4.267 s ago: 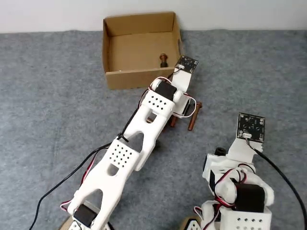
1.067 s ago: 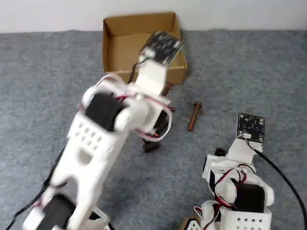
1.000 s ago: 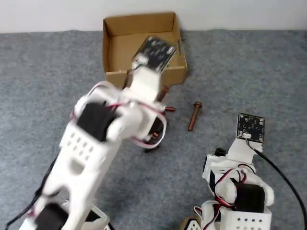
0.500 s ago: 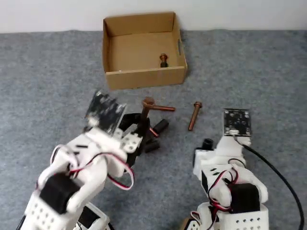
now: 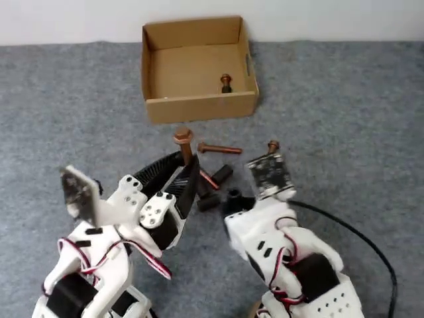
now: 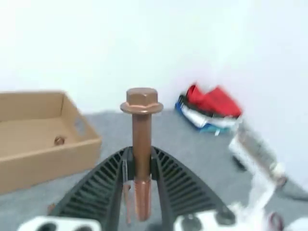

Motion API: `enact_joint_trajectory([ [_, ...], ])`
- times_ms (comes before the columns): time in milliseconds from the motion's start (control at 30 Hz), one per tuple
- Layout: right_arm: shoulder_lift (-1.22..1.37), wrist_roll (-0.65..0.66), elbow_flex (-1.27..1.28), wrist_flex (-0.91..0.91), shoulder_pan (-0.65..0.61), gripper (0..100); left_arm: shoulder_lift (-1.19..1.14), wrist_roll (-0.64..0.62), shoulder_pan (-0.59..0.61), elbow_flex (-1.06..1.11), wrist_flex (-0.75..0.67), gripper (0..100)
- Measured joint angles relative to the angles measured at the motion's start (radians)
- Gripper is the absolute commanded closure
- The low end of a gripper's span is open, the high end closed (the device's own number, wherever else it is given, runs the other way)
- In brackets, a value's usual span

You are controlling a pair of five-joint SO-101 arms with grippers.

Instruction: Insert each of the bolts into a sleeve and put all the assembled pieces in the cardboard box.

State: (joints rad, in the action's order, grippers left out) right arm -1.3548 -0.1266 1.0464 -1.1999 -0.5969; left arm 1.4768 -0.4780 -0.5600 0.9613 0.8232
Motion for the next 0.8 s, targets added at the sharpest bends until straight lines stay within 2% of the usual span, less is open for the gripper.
enact_joint_trajectory([
  [133,0.0,0.081,0.031,0.08,-0.041,99.1,0.058,-0.015,0.0,0.078,-0.058,100],
  [467,0.0,0.249,0.032,0.183,-0.041,99.1,0.144,-0.092,0.0,0.218,-0.066,100],
  [800,0.0,0.281,0.032,0.21,-0.14,99.1,0.155,-0.137,0.0,0.293,-0.173,100],
])
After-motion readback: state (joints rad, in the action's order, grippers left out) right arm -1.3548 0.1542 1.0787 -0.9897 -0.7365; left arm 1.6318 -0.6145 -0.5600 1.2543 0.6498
